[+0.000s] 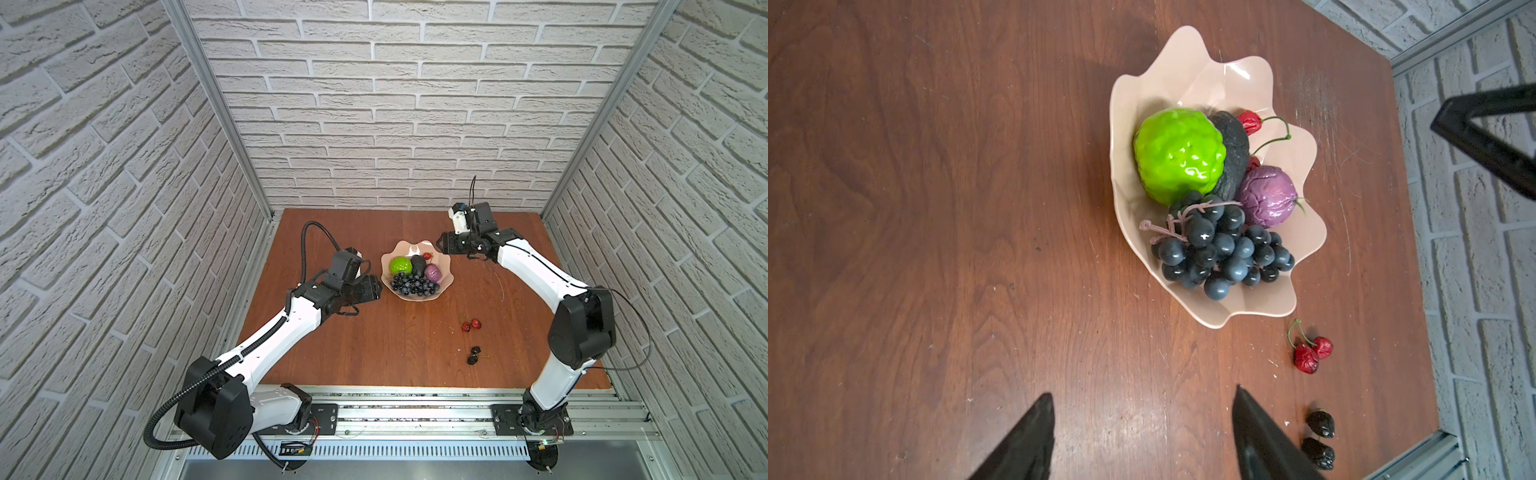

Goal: Place and organize the fake fruits in the fruit bowl
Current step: 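Move the right gripper back to the second red cherry pair, then lower the right gripper onto the second red cherry pair and grasp its stem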

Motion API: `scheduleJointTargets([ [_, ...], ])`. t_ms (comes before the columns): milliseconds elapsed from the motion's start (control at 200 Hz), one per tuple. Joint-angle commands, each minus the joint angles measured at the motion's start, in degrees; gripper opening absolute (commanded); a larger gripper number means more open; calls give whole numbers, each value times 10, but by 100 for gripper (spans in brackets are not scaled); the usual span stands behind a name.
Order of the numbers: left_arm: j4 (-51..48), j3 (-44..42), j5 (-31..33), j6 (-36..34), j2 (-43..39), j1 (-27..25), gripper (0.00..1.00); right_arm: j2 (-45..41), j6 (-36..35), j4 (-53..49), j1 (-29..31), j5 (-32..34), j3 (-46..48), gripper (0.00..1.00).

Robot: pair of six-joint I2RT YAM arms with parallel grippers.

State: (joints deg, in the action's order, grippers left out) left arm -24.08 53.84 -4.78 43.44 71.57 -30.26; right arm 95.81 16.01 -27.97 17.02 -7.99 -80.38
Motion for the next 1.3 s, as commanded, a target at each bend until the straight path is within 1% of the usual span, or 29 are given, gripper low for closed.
scheduleJointTargets([
  [0,13,17,18,9,10,-4,67,-67,-2,0,10,21,58,51],
  [255,29,7,21,11,16,-4,68,-199,26,-42,19,26,225,50],
  [360,14,26,14,5,34,-3,68,-235,23,-69,22,36,264,51],
  [440,16,30,13,9,46,-5,68,-242,14,-92,26,45,279,51],
  [560,43,18,4,28,53,-6,68,-219,-1,-103,43,63,282,51],
  [695,40,18,1,29,55,-6,68,-166,-18,-106,64,88,263,52],
  [780,29,17,10,25,46,-6,69,-138,-24,-108,65,92,254,53],
  [855,25,15,15,24,36,-5,69,-122,-27,-100,65,91,254,56],
  [965,24,14,16,23,29,-4,69,-96,-30,-90,65,91,247,59],
  [1125,17,13,18,20,25,-3,69,-45,-40,-87,64,85,232,59],
  [1295,10,7,20,18,18,1,69,-22,-42,-81,63,89,224,59],
])
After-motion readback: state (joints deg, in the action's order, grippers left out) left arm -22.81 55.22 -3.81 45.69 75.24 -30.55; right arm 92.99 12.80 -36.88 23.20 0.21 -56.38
